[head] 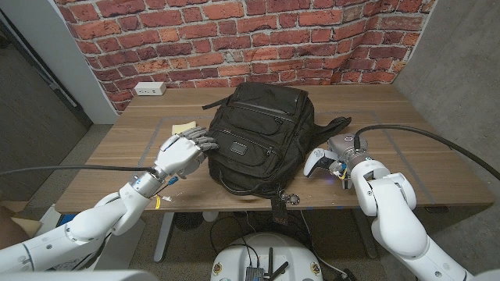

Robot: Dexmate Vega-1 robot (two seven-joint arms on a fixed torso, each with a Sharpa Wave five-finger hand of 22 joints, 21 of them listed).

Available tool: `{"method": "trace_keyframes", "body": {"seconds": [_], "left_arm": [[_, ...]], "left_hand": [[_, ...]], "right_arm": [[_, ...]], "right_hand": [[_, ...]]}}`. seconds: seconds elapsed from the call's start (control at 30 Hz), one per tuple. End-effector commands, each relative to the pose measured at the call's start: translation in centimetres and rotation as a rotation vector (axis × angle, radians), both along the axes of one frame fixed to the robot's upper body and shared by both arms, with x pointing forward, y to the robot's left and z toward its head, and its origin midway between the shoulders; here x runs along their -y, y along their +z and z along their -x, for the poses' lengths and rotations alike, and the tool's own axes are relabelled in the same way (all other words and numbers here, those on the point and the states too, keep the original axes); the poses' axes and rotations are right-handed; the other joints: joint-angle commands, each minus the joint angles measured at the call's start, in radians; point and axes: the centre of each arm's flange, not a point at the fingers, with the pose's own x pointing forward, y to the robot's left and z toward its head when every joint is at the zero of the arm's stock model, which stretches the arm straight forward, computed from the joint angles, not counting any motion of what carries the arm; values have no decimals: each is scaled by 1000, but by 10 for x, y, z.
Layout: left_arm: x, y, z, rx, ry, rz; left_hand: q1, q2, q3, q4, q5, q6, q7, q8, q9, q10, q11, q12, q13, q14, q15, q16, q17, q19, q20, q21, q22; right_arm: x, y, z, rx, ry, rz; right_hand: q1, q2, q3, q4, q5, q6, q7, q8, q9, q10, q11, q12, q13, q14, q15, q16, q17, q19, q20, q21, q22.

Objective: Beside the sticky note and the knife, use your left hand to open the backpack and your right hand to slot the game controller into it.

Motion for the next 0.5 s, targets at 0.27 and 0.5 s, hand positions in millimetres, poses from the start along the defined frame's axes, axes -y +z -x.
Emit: {"method": "trace_keyframes", "body": {"seconds": [0.27,0.5], "left_arm": [[8,14,1,17,3,1],[12,19,0,14,-3,-1]], "left_hand": [[-24,42,34,4,-7,132,2,-1,4,127,-1,3,5,126,-177,2,6,51,-155,5,4],[-33,53,49,0,-8,180,0,2,6,176,-3,0,6,169,-178,-2,5,70,-154,7,5]], "right_arm": [[3,-2,5,20,3,2],[6,-3,10,30,-6,1]], "right_hand": [[125,138,3,2,4,80,-67,6,3,115,-99,6,4,79,-228,5,54,14,-138,3,2],[126,140,2,2,4,82,-68,6,3,118,-99,4,5,83,-228,5,56,14,-139,3,2]]}}
